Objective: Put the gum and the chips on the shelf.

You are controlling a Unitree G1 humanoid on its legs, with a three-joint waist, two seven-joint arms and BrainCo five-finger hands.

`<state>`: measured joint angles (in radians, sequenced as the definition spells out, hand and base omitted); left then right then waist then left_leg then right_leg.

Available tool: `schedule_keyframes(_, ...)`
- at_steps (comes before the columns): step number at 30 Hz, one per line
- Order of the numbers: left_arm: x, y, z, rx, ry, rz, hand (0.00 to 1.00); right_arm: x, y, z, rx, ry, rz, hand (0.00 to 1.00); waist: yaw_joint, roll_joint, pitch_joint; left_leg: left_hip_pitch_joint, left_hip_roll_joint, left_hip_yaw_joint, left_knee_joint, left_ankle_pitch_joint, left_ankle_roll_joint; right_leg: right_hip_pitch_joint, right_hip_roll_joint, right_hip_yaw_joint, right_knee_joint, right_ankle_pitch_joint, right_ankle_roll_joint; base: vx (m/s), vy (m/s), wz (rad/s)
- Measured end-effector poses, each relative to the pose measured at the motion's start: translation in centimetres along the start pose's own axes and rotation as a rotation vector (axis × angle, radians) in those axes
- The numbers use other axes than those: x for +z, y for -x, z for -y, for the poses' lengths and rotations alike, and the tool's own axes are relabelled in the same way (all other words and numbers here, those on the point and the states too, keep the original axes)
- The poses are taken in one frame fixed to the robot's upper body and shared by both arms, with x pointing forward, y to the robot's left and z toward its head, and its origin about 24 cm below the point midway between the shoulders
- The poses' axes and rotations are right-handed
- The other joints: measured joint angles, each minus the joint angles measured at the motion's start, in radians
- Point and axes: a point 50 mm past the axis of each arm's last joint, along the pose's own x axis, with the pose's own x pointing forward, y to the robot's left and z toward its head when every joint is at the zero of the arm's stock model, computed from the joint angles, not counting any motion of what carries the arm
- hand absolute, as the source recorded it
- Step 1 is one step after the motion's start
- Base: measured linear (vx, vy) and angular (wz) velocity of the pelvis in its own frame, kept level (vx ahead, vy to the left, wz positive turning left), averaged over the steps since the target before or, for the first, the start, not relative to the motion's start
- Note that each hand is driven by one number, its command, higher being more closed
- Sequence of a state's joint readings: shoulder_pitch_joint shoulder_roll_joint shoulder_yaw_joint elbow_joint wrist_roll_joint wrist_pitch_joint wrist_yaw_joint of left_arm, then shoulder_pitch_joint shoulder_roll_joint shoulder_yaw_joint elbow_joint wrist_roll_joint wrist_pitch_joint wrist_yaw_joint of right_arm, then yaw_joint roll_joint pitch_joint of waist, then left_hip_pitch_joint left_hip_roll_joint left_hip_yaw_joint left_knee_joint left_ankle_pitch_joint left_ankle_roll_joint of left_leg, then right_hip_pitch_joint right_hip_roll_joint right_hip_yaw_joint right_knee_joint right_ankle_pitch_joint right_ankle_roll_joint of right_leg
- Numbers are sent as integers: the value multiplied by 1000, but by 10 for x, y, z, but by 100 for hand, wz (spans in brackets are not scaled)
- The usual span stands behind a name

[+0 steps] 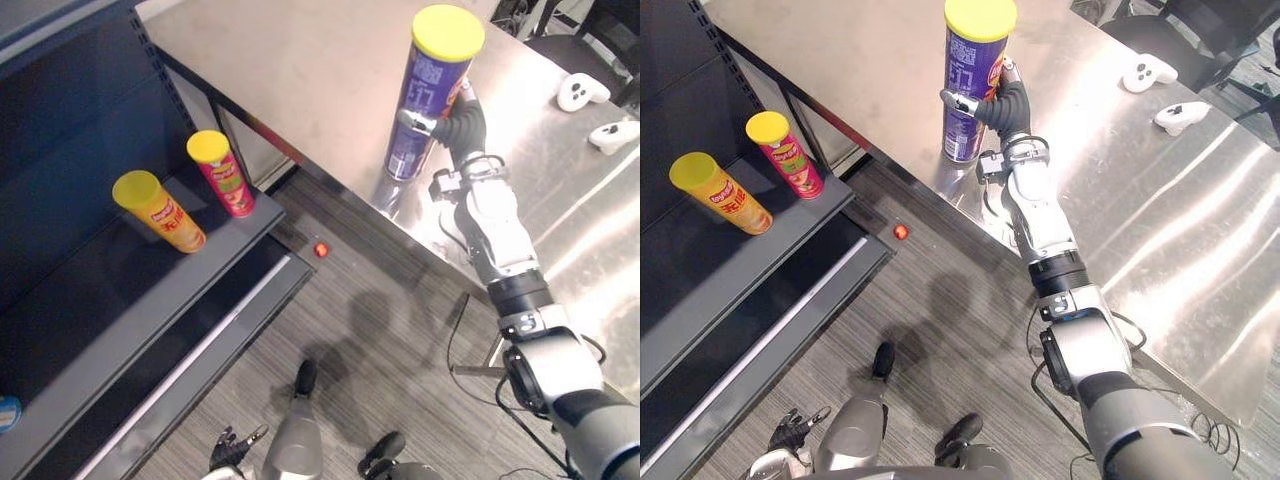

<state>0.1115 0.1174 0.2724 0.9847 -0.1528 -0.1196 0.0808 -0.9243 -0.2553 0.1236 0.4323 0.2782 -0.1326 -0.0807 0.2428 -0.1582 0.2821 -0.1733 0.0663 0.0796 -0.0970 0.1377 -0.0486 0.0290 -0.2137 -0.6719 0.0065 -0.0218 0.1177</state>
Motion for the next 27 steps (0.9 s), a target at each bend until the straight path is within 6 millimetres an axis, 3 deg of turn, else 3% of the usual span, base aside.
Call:
schedule_keyframes(6, -2, 0, 1, -7, -3, -10, 0, 6, 28, -7, 36, -40, 71, 100, -21, -1, -1, 31, 8, 24, 0, -4, -4, 13, 1, 27, 7, 0, 0, -19, 16, -12)
schedule_keyframes(14, -5, 1, -2, -3, -14, -27, 0, -4, 69, -7, 48, -96, 54, 100, -52, -6, -10, 68, 19, 46, 0, -7, -8, 31, 7, 56, 9, 0, 0, -10, 0, -10)
schedule_keyframes(27, -26, 7, -13, 18, -63, -100, 0, -16, 119, -10, 61, -193, 1, 100, -85, -6, -134, 110, 31, 78, -4, -22, -22, 47, 16, 97, 1, 1, 1, -11, 0, -7)
